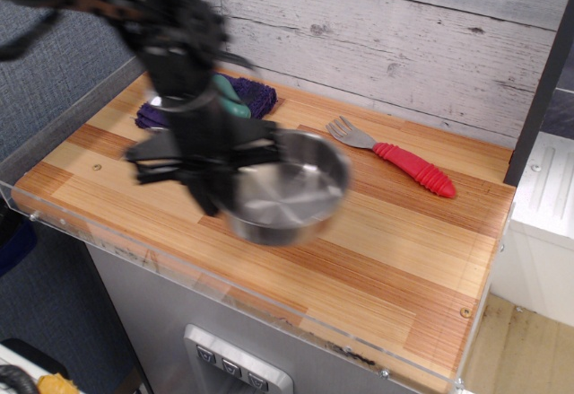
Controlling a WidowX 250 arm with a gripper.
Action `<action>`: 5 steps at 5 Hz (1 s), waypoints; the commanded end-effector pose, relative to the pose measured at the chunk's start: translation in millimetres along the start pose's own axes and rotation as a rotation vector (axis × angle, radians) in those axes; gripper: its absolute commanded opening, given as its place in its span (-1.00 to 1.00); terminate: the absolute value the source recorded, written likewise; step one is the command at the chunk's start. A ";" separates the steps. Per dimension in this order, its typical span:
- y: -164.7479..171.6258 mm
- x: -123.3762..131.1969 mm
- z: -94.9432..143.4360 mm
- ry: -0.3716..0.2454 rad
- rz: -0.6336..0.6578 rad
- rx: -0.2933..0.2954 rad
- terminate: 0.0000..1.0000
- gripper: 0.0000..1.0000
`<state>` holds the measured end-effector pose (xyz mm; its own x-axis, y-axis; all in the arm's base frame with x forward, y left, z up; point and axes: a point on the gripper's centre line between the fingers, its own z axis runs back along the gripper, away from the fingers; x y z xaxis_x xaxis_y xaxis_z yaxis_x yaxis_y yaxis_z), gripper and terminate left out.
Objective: Place the pan on the left edge of the table.
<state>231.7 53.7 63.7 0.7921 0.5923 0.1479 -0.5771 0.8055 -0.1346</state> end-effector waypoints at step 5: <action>60.3 58.3 -44.3 -0.026 0.085 0.093 -1.00 -1.00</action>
<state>252.5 136.0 14.2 0.7291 0.6683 0.1473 -0.6686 0.7416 -0.0550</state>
